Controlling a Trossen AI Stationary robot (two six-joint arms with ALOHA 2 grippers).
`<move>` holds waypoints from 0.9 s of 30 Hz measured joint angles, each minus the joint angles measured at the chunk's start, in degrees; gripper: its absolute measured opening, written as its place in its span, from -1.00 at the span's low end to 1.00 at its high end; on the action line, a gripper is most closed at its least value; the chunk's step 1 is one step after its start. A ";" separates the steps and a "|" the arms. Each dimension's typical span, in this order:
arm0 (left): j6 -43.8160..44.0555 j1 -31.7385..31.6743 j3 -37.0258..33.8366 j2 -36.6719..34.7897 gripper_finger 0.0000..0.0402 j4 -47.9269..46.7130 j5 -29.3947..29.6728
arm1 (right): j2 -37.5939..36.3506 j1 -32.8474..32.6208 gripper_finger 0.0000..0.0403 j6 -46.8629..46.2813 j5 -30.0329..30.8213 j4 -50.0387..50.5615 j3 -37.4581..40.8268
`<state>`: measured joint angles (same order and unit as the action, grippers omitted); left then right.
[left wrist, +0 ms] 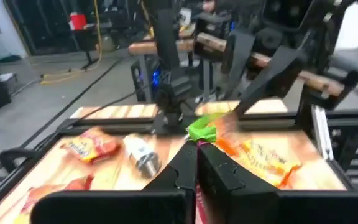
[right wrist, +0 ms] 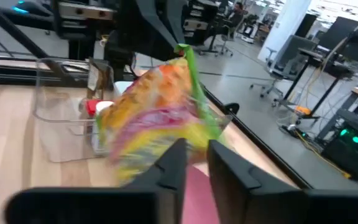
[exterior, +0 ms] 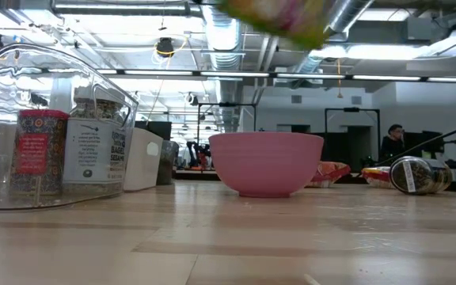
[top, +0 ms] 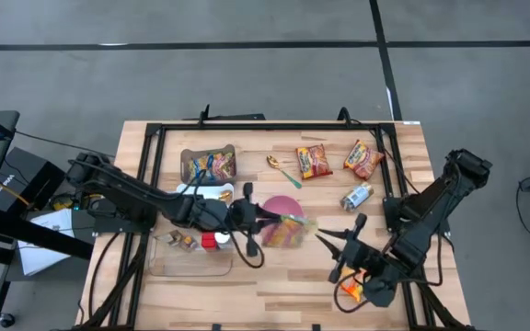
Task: Pick & Place Food Item
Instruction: Put the green noodle pack into the black transparent bin
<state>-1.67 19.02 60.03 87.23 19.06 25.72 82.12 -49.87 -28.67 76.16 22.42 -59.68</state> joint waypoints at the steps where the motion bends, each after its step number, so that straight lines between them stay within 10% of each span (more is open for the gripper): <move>1: -0.02 0.00 0.00 -0.70 -1.00 -1.47 0.71 | -0.01 -0.09 -0.65 0.17 0.01 -0.40 0.00; 12: 3.54 -9.59 -7.00 -10.70 -1.00 -8.96 1.83 | -3.68 -3.29 0.17 1.70 0.29 -1.04 0.04; 27: 18.28 -39.32 -27.10 -34.08 -1.00 -10.27 -26.21 | -4.19 -4.01 0.19 2.49 0.92 -1.44 0.05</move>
<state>16.61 -20.29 32.93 53.15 8.79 -0.49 77.93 -53.88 -26.17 77.07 20.98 -59.63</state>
